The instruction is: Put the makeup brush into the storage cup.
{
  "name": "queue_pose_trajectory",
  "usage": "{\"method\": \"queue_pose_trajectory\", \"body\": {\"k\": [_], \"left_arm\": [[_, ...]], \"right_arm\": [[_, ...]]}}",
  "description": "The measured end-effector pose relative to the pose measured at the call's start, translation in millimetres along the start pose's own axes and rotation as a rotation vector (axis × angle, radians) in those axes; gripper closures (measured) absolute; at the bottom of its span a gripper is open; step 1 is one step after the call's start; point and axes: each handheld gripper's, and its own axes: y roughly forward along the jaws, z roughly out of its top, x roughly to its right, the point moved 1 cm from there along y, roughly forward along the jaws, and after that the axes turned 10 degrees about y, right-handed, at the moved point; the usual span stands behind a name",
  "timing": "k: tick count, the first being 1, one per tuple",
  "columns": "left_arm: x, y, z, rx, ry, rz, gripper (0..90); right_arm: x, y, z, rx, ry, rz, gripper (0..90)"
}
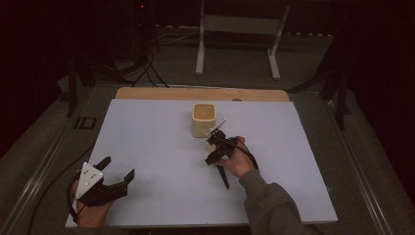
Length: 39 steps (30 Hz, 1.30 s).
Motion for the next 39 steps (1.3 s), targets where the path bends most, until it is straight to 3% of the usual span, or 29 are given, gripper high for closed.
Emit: {"method": "queue_pose_trajectory", "body": {"k": [2,6,12,14,19,31,39], "left_arm": [[0.0,0.1,0.0,-0.001,0.001,0.000,12.0],[0.1,0.0,0.1,0.000,0.002,0.001,12.0],[-0.2,0.0,-0.1,0.000,0.000,0.002,12.0],[-0.2,-0.2,-0.1,0.001,0.000,0.002,12.0],[-0.5,-0.7,0.0,0.003,0.000,0.003,12.0],[-0.3,-0.4,0.0,0.001,0.000,0.004,12.0],[-0.5,-0.3,-0.2,0.002,0.000,0.004,12.0]], "right_arm": [[0.3,0.9,-0.1,-0.011,0.001,0.004,26.4],[0.2,2.9,-0.1,-0.035,0.000,0.020,44.4],[-2.2,8.2,0.3,-0.093,-0.031,-0.006,63.4],[-3.6,10.5,0.4,-0.117,-0.035,0.007,72.4],[-9.3,11.0,1.0,-0.136,-0.075,-0.028,73.3],[-7.2,-1.8,0.8,-0.097,-0.088,0.003,73.4],[-5.5,-10.6,3.0,-0.061,-0.065,0.024,73.5]]}}
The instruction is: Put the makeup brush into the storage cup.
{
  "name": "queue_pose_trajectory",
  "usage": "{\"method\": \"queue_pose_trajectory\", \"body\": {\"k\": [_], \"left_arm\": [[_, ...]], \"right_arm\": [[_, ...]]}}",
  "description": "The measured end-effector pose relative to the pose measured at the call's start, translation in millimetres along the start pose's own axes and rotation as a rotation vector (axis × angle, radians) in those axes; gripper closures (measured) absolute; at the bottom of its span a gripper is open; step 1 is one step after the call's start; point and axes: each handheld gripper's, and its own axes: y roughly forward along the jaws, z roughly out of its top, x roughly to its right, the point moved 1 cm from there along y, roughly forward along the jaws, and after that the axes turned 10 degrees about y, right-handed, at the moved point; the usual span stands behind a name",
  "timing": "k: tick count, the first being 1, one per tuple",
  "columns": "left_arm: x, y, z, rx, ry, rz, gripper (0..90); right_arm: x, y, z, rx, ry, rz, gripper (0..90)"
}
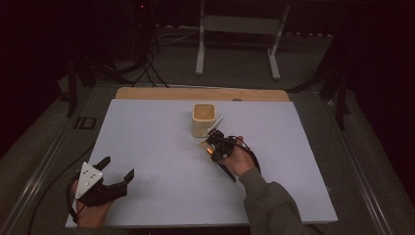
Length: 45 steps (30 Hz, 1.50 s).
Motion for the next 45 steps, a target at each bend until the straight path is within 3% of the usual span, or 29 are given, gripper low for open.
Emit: {"method": "queue_pose_trajectory", "body": {"k": [19,45], "left_arm": [[-0.1,0.2,-0.1,0.000,-0.001,0.001,12.0],[-0.6,1.0,-0.6,-0.007,-0.006,0.006,12.0]], "right_arm": [[0.5,-23.9,-0.8,0.132,-0.008,0.102,73.5],[0.4,-60.2,2.7,0.327,0.016,0.167,73.5]]}}
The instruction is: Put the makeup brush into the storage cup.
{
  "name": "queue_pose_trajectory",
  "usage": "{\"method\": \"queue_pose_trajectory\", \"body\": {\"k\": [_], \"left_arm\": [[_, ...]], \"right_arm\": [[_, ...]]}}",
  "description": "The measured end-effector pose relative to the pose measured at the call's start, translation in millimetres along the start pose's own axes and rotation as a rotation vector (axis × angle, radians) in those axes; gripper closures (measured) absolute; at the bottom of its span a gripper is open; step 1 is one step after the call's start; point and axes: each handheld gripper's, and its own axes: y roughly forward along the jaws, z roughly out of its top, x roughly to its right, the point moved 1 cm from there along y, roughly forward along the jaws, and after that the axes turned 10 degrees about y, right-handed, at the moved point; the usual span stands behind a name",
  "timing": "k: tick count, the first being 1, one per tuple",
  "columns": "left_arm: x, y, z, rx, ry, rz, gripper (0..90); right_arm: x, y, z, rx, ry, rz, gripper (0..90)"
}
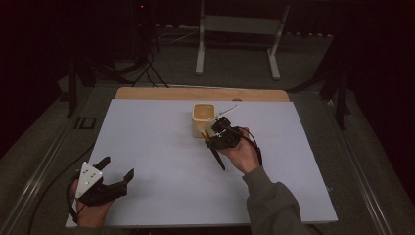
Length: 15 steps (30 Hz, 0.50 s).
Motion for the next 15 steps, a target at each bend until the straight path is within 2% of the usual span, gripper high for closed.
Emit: {"method": "queue_pose_trajectory", "body": {"k": [15], "left_arm": [[-0.1,-0.3,0.1,0.001,0.001,0.001,12.1]], "right_arm": [[1.4,-10.5,5.4,0.073,-0.003,0.024,73.5]]}}
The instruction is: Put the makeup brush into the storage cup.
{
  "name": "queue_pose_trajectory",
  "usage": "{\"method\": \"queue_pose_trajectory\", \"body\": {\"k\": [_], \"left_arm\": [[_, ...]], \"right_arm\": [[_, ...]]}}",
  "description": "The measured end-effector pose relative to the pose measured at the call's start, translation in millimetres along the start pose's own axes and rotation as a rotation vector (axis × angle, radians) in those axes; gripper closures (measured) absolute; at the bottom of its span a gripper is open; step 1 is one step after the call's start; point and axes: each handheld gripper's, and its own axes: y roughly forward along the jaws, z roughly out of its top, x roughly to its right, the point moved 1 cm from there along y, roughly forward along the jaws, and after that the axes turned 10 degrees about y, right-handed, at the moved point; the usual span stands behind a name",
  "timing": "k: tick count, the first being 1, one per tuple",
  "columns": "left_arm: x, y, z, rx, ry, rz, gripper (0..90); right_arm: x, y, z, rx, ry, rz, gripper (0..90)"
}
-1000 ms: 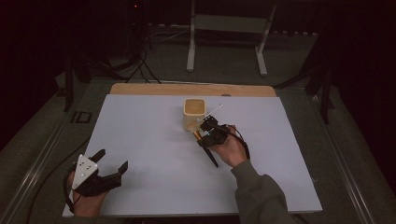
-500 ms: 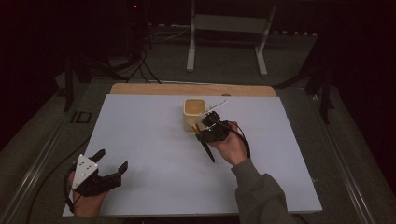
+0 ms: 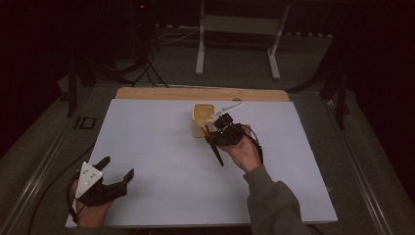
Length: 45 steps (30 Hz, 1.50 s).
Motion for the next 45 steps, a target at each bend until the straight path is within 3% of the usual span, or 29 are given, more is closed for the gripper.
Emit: {"method": "queue_pose_trajectory", "body": {"k": [15,21,45], "left_arm": [[0.0,0.0,-0.1,0.000,0.001,0.000,12.1],[0.2,0.1,0.0,-0.002,0.003,-0.001,12.1],[0.3,0.4,-0.2,-0.001,0.002,-0.002,12.1]], "right_arm": [[-5.2,-9.7,4.6,0.136,-0.004,0.033,73.4],[-6.1,-11.8,6.1,0.155,-0.006,0.037,73.5],[-13.2,-23.5,14.1,0.328,-0.058,0.044,73.5]]}}
